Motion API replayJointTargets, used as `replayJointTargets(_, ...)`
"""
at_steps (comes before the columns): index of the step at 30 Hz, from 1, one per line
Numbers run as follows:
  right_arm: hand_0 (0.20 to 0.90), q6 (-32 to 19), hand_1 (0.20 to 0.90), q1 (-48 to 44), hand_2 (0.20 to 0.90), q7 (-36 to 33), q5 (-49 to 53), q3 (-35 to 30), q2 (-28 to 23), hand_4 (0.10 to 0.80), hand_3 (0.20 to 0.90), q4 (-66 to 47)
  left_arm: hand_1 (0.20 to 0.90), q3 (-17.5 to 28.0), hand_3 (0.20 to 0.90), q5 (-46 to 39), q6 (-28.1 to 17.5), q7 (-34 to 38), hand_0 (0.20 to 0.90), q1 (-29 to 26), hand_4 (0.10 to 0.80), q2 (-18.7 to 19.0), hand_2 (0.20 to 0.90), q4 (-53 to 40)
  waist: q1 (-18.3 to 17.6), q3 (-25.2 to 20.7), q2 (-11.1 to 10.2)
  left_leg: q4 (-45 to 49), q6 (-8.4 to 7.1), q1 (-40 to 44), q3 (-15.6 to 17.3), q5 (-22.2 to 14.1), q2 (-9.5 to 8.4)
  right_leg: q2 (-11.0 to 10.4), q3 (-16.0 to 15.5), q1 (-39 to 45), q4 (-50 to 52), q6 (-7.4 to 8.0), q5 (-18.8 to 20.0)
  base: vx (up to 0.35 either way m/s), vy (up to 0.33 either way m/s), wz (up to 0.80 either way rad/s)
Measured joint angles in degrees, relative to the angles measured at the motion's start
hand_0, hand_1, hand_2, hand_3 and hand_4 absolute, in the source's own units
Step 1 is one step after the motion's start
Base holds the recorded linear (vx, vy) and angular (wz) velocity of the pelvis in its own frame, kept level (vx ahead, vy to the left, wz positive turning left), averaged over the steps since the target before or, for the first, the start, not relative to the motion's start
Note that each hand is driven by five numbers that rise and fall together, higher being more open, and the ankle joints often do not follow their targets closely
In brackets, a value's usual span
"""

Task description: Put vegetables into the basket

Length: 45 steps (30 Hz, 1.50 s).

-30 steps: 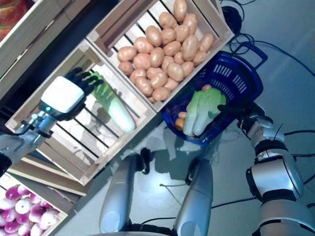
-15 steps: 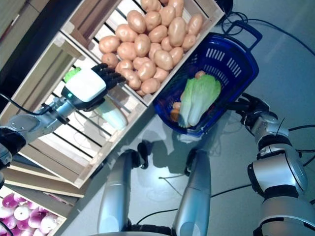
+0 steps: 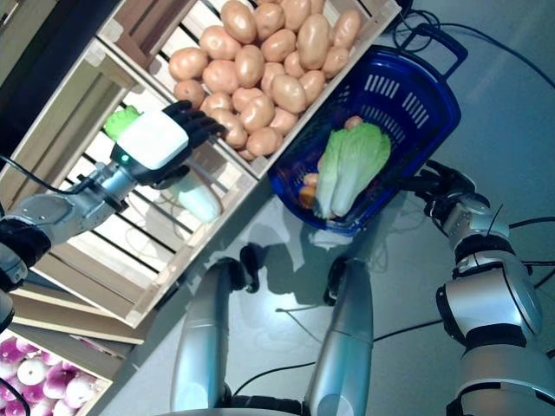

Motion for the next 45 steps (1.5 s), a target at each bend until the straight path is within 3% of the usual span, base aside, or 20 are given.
replayJointTargets(4,0.9,-1.1,0.9,1.5,0.9,1.23,0.97,-0.12,0.0,0.8,0.9,0.1,0.9,9.54,0.9,1.6,-0.17,9.94,0.9,6.32,0.8,-0.07,0.9,2.15,0.54,0.0,-0.01,-0.33,-0.59,-0.01,-0.81,0.05,0.13,0.08,-0.83,0.27,0.12,-0.21,-0.18,0.005,-0.06,0.02)
replayJointTargets(7,0.9,-1.64,0.9,3.27,0.9,1.55,0.98,-1.09,0.0,0.8,0.9,0.0,0.9,16.63,0.9,5.04,-1.75,13.29,0.9,10.15,0.8,0.27,0.9,2.82,1.24,0.01,-0.03,-0.76,-0.92,0.38,-1.56,0.22,-0.07,0.03,-1.51,0.99,0.11,-0.64,-0.74,0.047,-0.028,0.1)
replayJointTargets(10,0.9,-1.75,0.9,4.28,0.9,1.54,0.99,-1.68,-0.01,0.8,0.9,0.27,0.9,18.85,0.9,8.21,-2.85,14.6,0.9,14.36,0.8,0.63,0.9,0.96,1.68,0.01,-0.06,-1.09,-1.21,1.34,-1.66,0.31,-0.37,-0.19,-1.52,2.02,0.16,-0.32,-1.04,-0.032,0.002,0.07)
replayJointTargets(14,0.9,-2.11,0.9,4.94,0.9,1.55,0.99,-1.92,-0.04,0.8,0.9,0.27,0.9,18.52,0.9,11.38,-3.12,14.8,0.9,18.96,0.8,0.9,0.9,-2.3,1.77,0.01,-0.07,-1.23,-1.01,1.44,-1.72,0.45,-0.71,-0.38,-1.48,2.26,-0.02,-0.23,-0.9,0.048,0.002,0.04)
replayJointTargets(21,0.9,-2.19,0.9,5.26,0.9,1.69,0.98,-1.88,-0.05,0.8,0.9,0.26,0.9,18.26,0.9,11.83,-3.77,14.78,0.9,19.04,0.8,1.24,0.9,-4.02,1.81,0.02,-0.08,-1.61,-0.66,1.52,-1.67,0.9,-0.82,-0.46,-1.48,2.4,-0.16,-0.49,-0.77,-0.011,0.009,0.01)
replayJointTargets(25,0.9,-2.19,0.9,5.21,0.9,1.94,0.98,-1.86,-0.05,0.8,0.9,0.24,0.9,15.04,0.9,11.8,-4.22,13.96,0.9,18.26,0.8,1.5,0.9,-4.64,1.58,0.03,-0.1,-1.85,-0.77,1.44,-1.67,0.97,-0.8,-0.45,-1.5,2.25,-0.27,-0.5,-0.78,0.0,0.0,0.0)
replayJointTargets(31,0.9,-2.2,0.9,5.01,0.9,2.08,0.98,-1.49,-0.05,0.8,0.9,0.15,0.9,9.04,0.9,11.82,-4.11,12.75,0.9,16.22,0.8,1.49,0.9,-4.7,1.26,0.04,-0.11,-1.75,-0.76,0.53,-1.58,0.94,-0.68,-0.36,-1.4,1.19,-0.27,-0.46,-0.76,0.024,0.005,0.0)
replayJointTargets(45,0.9,-2.27,0.9,2.51,0.9,3.29,0.98,-0.65,-0.05,0.8,0.9,1.35,0.9,2.47,0.9,10.48,-3.7,8.0,0.9,6.01,0.8,1.11,0.9,1.34,0.27,0.06,-0.17,2.43,-0.02,-3.95,-1.6,-0.36,0.12,-0.12,-0.75,-2.73,2.09,-0.29,-0.78,-0.019,0.004,-0.02)
